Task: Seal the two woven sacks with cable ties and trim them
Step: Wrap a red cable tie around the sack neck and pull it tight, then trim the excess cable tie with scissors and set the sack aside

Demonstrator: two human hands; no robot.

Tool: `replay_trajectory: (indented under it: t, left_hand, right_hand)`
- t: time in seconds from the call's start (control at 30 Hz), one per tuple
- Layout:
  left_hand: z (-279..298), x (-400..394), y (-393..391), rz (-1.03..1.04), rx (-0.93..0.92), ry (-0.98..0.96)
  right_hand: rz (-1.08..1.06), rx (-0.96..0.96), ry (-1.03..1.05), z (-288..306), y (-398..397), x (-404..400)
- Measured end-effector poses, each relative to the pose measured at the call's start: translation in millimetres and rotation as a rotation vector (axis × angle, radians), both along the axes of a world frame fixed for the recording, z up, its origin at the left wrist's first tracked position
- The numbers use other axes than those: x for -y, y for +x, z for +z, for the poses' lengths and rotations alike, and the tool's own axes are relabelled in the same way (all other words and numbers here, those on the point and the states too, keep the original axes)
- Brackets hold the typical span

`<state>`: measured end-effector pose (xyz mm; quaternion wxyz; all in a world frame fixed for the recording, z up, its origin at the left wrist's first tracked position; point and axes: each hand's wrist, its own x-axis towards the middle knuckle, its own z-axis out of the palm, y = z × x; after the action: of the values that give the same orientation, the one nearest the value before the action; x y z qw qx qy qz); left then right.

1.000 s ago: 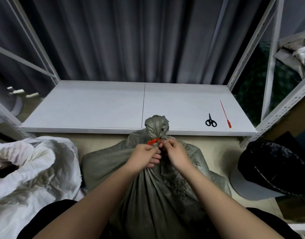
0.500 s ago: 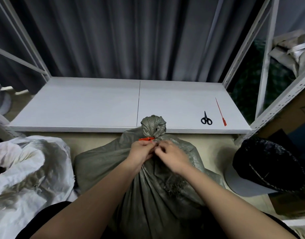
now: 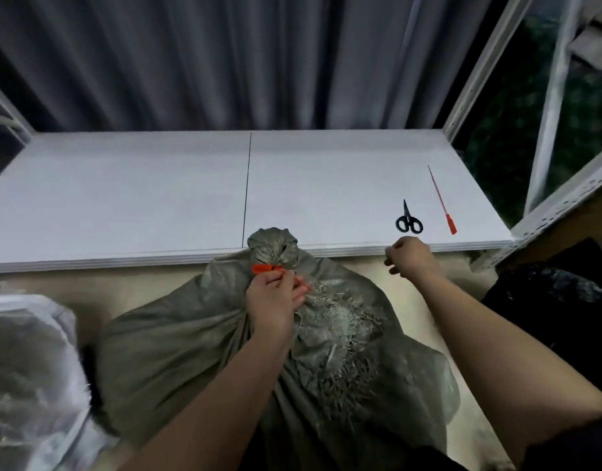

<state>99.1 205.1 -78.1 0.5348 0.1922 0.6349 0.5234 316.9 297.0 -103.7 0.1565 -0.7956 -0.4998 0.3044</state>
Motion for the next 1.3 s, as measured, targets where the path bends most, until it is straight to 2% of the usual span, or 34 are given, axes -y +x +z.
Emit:
replay_trajectory:
  t: [0.2,0.4,0.6,0.83,1.03,1.2,1.3]
  left_hand:
    - [-27.7,-16.9,9.6,0.122,0.001,0.044]
    - [-35.5,-19.9,12.9,0.106,-0.016,0.077]
    - [-40.9,-22.6,14.4,0.109,0.003,0.08]
    - [-41.6,-21.9,14.2,0.109,0.012,0.078]
    - [-40.9,-20.3,12.1,0.113,0.02,0.069]
    - [-41.0,-19.2,12.2,0.107,0.005,0.062]
    - [-33.4,-12.9,11.2,0.108,0.003,0.053]
  right_hand:
    - [-0.057,0.14,-0.002,-45.3,41.3,-54.9]
    - [0.074,0.332,0.009,-81.1,62.2,-90.9]
    - [0.118,0.341,-0.088,-98.1,73.6,-108.1]
    - [0.041,0.64,0.143,-107.2,68.1,-101.3]
    - [-0.021,0.58,0.16,-108.3,60.0,-106.7]
    - [0.077,0.604,-0.026,-92.3,65.0,-108.2]
    - [0.052,0.575,-0.089,-69.1,63.4,-93.4]
